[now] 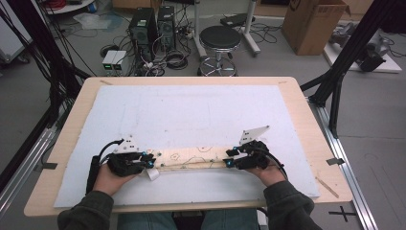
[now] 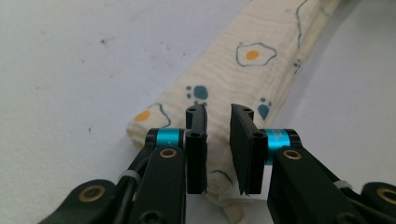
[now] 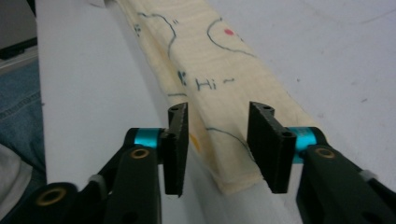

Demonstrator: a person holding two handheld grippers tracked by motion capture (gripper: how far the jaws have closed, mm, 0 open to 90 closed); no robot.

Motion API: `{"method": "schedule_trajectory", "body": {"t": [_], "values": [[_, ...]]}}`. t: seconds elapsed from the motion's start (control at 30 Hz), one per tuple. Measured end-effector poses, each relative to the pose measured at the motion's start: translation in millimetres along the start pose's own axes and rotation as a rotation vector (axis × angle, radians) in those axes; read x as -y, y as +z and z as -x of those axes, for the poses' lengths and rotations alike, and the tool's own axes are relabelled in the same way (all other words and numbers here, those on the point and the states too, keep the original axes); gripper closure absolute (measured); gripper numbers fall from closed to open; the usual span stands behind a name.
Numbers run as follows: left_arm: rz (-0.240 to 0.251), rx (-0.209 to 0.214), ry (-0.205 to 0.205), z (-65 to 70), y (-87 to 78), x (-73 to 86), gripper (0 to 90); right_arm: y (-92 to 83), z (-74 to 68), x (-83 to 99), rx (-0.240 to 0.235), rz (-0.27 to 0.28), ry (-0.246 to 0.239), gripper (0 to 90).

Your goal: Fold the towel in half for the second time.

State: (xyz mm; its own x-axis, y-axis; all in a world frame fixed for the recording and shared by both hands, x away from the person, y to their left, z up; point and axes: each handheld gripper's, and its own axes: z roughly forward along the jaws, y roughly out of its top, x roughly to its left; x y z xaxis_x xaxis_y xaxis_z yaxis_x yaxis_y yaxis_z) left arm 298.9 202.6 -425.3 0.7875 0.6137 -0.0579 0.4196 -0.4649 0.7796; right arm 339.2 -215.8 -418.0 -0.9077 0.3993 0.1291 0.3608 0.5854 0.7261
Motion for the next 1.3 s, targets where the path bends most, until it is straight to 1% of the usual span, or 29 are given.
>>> {"method": "schedule_trajectory", "body": {"t": [0.07, 0.13, 0.2, 0.23, 0.33, 0.4, 0.43, 0.47, 0.57, 0.63, 0.77, 0.8, 0.83, 0.87, 0.93, 1.0, 1.03, 1.07, 1.1, 1.13, 1.2, 1.23, 1.3], "values": [[-0.008, -0.004, 0.002, -0.5, 0.9, 0.9, 76.0, 2.5, 1.0, 2.3, 0.019, -0.017, -0.004, 69.8], [-0.008, -0.005, 0.000, -0.4, 1.1, 1.1, 75.9, 3.7, 2.4, 3.6, 0.023, -0.024, -0.007, 77.9], [-0.009, -0.007, 0.000, -0.3, 1.4, 1.3, 75.8, 3.2, 2.8, 3.2, 0.019, -0.023, -0.011, 81.2], [-0.012, -0.007, 0.000, -0.3, 1.6, 1.5, 75.9, 2.2, 3.4, 2.7, 0.018, -0.012, -0.016, 83.2], [-0.022, -0.007, 0.001, -0.9, 2.0, 2.2, 75.9, -1.3, 2.1, 1.3, 0.012, -0.001, -0.009, 84.2], [-0.023, -0.008, -0.004, -0.9, 2.6, 2.4, 75.9, -4.3, -0.7, -0.3, 0.012, 0.006, -0.025, 84.3], [-0.027, -0.009, -0.001, -1.4, 2.7, 2.5, 75.9, -5.4, -2.4, -0.8, 0.014, 0.004, -0.024, 84.3], [-0.030, -0.009, 0.001, -1.7, 2.8, 2.5, 75.8, -6.7, -3.3, -1.4, 0.010, 0.007, -0.035, 84.3], [-0.028, -0.011, -0.006, -1.3, 3.0, 3.1, 75.8, -10.0, -7.6, -1.7, 0.005, 0.014, -0.044, 84.4], [-0.027, -0.012, -0.012, -1.4, 3.0, 4.0, 75.7, -10.7, -9.3, -0.9, 0.002, 0.006, -0.052, 84.4], [-0.022, -0.011, -0.025, -1.7, 3.5, 6.3, 75.2, -7.3, -10.7, 4.5, 0.001, -0.023, -0.042, 84.3], [-0.023, -0.015, -0.024, -1.3, 3.4, 6.3, 75.1, -6.2, -10.0, 5.6, 0.001, -0.025, -0.049, 84.3], [-0.023, -0.017, -0.025, -1.1, 3.6, 6.4, 74.9, -4.4, -10.5, 7.8, -0.009, -0.037, -0.044, 84.3], [-0.023, -0.018, -0.020, -1.3, 3.9, 6.4, 74.6, -3.2, -11.1, 9.0, -0.009, -0.039, -0.040, 84.2], [-0.023, -0.017, -0.017, -1.1, 3.8, 6.3, 74.0, -1.1, -11.3, 11.6, -0.017, -0.050, -0.038, 82.3], [0.000, -0.014, -0.023, -0.7, 1.5, 5.5, 71.9, -0.9, -10.9, 12.2, -0.042, -0.046, -0.025, 74.8], [0.010, -0.010, -0.021, -0.8, -0.2, 5.1, 70.6, -2.9, -11.2, 11.0, -0.046, -0.035, -0.018, 70.7], [0.034, -0.004, -0.025, -0.4, -2.5, 4.1, 69.3, -4.4, -11.3, 9.9, -0.047, -0.020, -0.019, 65.5], [0.058, 0.003, -0.032, -0.3, -5.3, 2.9, 68.7, -7.1, -11.6, 7.8, -0.050, 0.002, -0.014, 63.5], [0.078, 0.004, -0.037, -0.2, -7.6, 1.3, 67.8, -9.9, -11.5, 5.3, -0.065, 0.022, -0.012, 62.0], [0.103, 0.007, -0.029, 0.5, -10.7, -4.2, 65.3, -14.5, -11.9, -1.5, -0.080, 0.064, -0.007, 58.8], [0.117, 0.010, -0.024, 0.8, -11.0, -7.1, 64.0, -15.6, -12.0, -5.2, -0.082, 0.080, -0.002, 58.2], [0.134, 0.022, -0.024, 2.2, -10.3, -13.1, 62.1, -15.5, -12.1, -12.5, -0.084, 0.100, -0.005, 57.1]]}}
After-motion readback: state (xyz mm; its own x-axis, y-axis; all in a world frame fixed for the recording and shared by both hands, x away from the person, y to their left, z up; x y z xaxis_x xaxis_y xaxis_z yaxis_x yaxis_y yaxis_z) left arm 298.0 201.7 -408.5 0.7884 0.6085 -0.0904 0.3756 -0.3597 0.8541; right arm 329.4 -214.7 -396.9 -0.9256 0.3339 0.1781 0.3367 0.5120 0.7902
